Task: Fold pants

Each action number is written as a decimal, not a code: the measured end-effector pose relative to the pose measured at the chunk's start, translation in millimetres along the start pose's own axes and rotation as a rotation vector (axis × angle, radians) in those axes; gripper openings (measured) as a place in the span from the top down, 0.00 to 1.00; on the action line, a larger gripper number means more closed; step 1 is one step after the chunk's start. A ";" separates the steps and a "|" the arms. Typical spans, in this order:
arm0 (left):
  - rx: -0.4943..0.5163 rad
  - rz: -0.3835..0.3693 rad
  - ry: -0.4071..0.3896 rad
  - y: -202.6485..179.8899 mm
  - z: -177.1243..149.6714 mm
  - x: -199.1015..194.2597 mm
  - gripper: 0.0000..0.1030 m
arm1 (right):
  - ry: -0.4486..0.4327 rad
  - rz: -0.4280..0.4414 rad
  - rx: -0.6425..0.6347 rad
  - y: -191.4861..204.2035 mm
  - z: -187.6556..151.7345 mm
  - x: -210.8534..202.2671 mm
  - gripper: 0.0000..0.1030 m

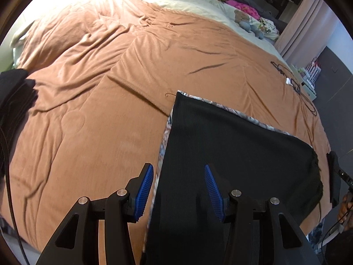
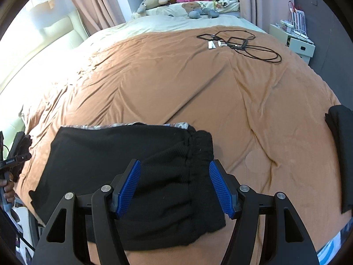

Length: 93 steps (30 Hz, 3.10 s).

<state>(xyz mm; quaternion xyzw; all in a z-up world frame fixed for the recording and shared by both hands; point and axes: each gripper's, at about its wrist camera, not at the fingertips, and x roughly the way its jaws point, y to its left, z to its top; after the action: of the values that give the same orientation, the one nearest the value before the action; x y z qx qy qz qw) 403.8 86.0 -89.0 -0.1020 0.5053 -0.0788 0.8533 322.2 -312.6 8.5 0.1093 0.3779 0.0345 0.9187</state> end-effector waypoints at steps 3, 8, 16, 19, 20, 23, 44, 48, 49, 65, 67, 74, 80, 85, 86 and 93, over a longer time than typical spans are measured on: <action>-0.021 -0.017 -0.021 -0.5 -13.8 -15.6 0.51 | -0.005 0.012 0.003 0.6 -7.9 -11.5 0.39; -0.036 -0.011 -0.055 -4.4 -39.0 -41.6 0.50 | -0.040 0.017 -0.016 5.1 -22.7 -33.3 0.39; -0.100 -0.062 -0.088 -3.7 -78.8 -63.4 0.50 | -0.035 0.089 0.017 11.4 -51.5 -55.5 0.39; -0.132 -0.081 -0.099 -1.6 -96.6 -68.0 0.50 | -0.037 0.115 0.037 12.2 -62.4 -61.8 0.39; -0.143 -0.089 -0.100 -1.0 -100.7 -68.7 0.50 | -0.036 0.124 0.043 12.0 -65.4 -63.2 0.39; -0.178 -0.112 -0.102 3.4 -116.1 -68.2 0.50 | -0.036 0.148 0.063 12.3 -76.3 -66.8 0.39; -0.425 -0.284 -0.054 35.2 -159.3 -26.7 0.51 | -0.002 0.260 0.166 42.8 -137.3 -49.2 0.39; -0.459 -0.312 -0.042 38.8 -157.5 -11.9 0.51 | 0.022 0.275 0.155 57.5 -139.2 -33.3 0.39; -0.470 -0.315 -0.038 39.5 -158.3 -9.2 0.51 | 0.031 0.286 0.150 61.0 -139.3 -28.8 0.39; -0.558 -0.342 -0.072 56.0 -178.6 -8.1 0.97 | 0.115 0.361 0.056 105.2 -137.7 23.7 0.39; -0.562 -0.341 -0.079 58.7 -180.9 -11.3 0.97 | 0.124 0.364 0.047 113.2 -138.4 30.3 0.39; -0.578 -0.358 -0.089 66.5 -187.3 -15.4 0.98 | 0.142 0.389 0.023 131.8 -136.9 47.2 0.39; -0.574 -0.372 -0.100 66.6 -187.3 -17.8 0.98 | 0.177 0.398 -0.032 154.4 -141.4 63.4 0.46; -0.583 -0.376 -0.097 65.7 -185.5 -15.7 0.98 | 0.210 0.377 -0.069 164.6 -146.1 81.1 0.48; -0.586 -0.378 -0.097 65.7 -185.6 -15.2 0.98 | 0.209 0.371 -0.079 168.0 -146.2 83.1 0.48; -0.593 -0.389 -0.105 65.3 -184.6 -17.1 0.98 | 0.189 0.316 -0.161 190.5 -146.1 88.1 0.48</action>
<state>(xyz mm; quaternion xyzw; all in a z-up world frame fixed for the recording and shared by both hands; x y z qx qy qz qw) 235.5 135.7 -177.6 -0.4433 0.4329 -0.0844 0.7804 286.0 -88.7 -109.7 0.0898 0.4368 0.2183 0.8680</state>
